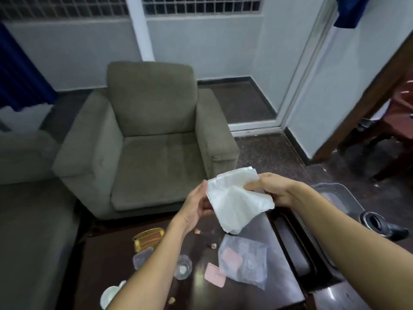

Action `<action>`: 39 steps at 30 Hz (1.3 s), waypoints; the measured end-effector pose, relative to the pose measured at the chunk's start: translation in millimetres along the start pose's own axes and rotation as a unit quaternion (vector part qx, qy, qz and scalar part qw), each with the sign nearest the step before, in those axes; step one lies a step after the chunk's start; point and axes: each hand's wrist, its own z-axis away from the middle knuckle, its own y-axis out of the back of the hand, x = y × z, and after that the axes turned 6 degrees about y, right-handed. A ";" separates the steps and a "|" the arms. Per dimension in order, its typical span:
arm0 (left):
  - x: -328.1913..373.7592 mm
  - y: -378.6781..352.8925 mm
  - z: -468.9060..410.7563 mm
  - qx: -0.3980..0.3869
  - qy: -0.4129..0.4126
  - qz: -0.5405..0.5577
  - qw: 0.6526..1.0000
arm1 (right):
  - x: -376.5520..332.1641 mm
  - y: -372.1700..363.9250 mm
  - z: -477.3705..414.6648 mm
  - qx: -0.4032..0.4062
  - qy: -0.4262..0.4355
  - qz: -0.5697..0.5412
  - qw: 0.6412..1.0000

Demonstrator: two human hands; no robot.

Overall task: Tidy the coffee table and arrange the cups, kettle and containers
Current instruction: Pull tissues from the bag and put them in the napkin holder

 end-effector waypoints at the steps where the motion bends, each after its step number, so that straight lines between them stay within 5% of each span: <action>1: 14.0 4.8 11.7 0.009 -0.023 -0.020 0.999 | -11.5 -10.5 -1.0 -0.020 0.007 0.013 1.000; 12: 101.2 82.0 122.9 0.193 -0.163 -0.011 0.967 | -101.0 -136.5 2.4 -0.225 0.083 0.134 0.962; 26: 127.0 200.4 179.5 0.216 -0.120 -0.003 0.969 | -94.2 -247.4 -10.0 -0.152 0.222 0.114 0.956; 34: 120.4 239.0 193.8 0.179 -0.052 -0.083 0.979 | -67.5 -272.0 -24.0 -0.129 0.189 0.037 0.973; 39: 108.6 247.6 185.1 0.130 -0.027 0.013 0.991 | -50.8 -271.0 -32.0 -0.089 0.125 -0.039 0.987</action>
